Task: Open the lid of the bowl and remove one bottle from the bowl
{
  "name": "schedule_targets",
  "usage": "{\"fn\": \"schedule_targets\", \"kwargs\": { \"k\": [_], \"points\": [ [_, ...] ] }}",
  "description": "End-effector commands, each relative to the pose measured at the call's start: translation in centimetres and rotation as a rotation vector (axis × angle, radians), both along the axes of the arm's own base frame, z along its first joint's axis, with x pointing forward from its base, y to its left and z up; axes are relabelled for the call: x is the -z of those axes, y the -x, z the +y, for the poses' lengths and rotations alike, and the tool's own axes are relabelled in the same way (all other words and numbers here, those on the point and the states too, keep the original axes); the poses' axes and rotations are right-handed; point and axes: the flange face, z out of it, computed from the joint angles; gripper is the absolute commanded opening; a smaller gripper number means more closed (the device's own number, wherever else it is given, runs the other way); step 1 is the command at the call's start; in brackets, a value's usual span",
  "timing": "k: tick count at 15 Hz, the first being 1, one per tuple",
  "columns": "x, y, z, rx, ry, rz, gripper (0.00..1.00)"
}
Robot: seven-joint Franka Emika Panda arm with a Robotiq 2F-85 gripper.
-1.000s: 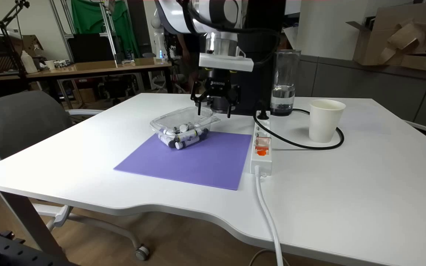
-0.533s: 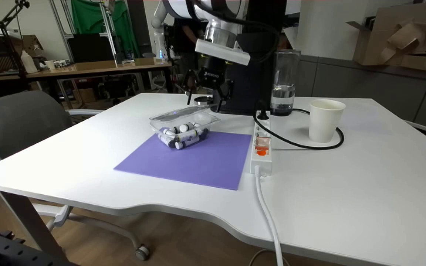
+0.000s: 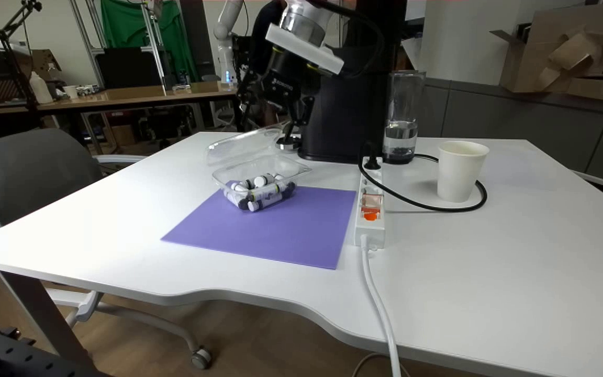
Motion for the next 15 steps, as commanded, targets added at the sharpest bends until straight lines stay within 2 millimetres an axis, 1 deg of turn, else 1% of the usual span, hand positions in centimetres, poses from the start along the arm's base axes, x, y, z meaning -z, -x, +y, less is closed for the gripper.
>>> {"fn": "schedule_targets", "kwargs": {
  "k": [1,2,4,6,10,12,14,15],
  "points": [
    [-2.6,0.0,2.3,-0.075,-0.048,-0.016,1.00],
    [-2.9,0.0,3.2,-0.098,-0.057,-0.017,1.00],
    [-3.5,-0.2,5.5,-0.154,-0.078,-0.039,1.00],
    [-4.0,-0.3,8.1,-0.232,-0.085,-0.068,1.00],
    [-5.5,0.0,13.1,-0.455,-0.089,-0.140,1.00],
    [-6.6,0.1,14.7,-0.553,-0.058,-0.193,1.00],
    [-7.3,0.0,15.4,-0.613,-0.018,-0.240,1.00],
    [-7.6,-0.2,15.4,-0.618,0.012,-0.289,1.00]
  ]
}}
